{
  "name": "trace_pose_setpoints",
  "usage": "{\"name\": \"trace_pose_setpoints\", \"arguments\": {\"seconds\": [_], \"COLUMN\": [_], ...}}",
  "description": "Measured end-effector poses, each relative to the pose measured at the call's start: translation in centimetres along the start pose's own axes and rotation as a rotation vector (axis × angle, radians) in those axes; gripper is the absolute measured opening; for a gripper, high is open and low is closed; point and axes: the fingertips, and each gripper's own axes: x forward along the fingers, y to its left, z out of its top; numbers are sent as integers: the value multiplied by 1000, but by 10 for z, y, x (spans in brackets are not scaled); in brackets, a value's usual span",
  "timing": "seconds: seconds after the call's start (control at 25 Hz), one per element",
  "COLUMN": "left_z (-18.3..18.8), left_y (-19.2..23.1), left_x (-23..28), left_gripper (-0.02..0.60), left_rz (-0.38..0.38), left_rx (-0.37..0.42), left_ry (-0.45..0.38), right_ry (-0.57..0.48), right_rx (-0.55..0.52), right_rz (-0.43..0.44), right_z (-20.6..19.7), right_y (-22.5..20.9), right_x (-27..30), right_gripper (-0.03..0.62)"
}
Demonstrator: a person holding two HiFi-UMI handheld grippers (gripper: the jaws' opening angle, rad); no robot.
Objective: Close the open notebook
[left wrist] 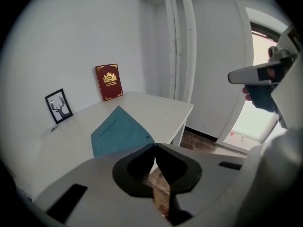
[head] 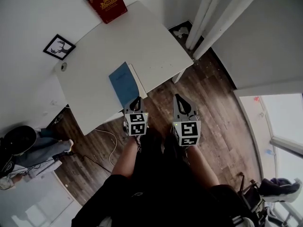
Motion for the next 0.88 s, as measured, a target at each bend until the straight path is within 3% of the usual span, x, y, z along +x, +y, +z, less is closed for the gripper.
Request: {"name": "trace_pose_setpoints", "arguments": {"seconds": [0.4, 0.88], "left_z": [-14, -22], "left_y": [-12, -20], "left_x": [23, 40], "left_gripper": [17, 17], "left_rz": [-17, 3], "left_rx": [63, 161], "left_ry": [75, 154], "right_ry": [12, 19], "right_rx": [22, 41], "right_rz": [-59, -73], "right_z": [-9, -14], "right_y": [-22, -31], "right_x": [-9, -8], "right_gripper": [21, 21]}}
